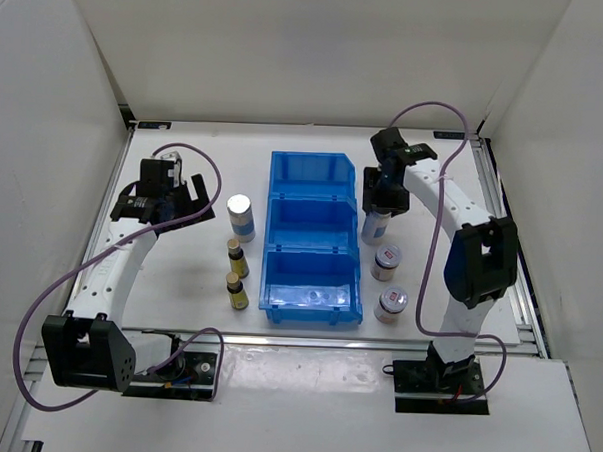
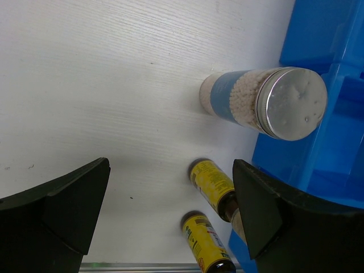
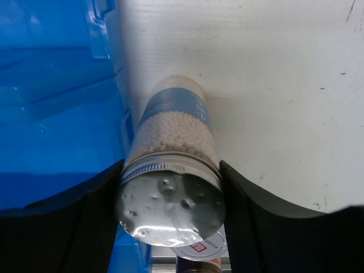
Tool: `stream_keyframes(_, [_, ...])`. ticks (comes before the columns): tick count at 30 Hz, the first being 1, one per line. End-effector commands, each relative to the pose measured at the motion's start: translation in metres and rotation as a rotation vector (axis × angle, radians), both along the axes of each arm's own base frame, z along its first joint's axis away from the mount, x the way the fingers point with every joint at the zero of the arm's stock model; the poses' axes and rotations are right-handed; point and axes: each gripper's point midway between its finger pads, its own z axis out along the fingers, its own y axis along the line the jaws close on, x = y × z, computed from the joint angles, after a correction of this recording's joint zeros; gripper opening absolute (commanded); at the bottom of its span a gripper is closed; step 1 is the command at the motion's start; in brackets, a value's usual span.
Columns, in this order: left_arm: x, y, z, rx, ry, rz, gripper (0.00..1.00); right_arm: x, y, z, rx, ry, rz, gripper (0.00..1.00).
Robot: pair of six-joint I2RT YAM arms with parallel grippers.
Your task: Organize the condiment bottles
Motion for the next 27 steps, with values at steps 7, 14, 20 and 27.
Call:
stream_keyframes(7, [0.006, -0.002, 0.015, -0.008, -0.036, -0.016, 1.00, 0.019, -0.012, 0.099, -0.259, -0.304, -0.049, 0.11])
stream_keyframes(14, [0.008, -0.002, 0.015, -0.008, -0.036, -0.016, 1.00, 0.065, 0.039, 0.143, -0.158, -0.420, 0.009, 0.00])
stream_keyframes(20, [0.008, -0.002, 0.015, -0.008, -0.036, -0.016, 1.00, 0.089, 0.088, 0.142, 0.018, -0.437, 0.103, 0.00])
stream_keyframes(27, [0.008, -0.002, 0.015, -0.008, -0.036, -0.016, 1.00, 0.092, 0.109, 0.104, 0.089, -0.347, 0.151, 0.00])
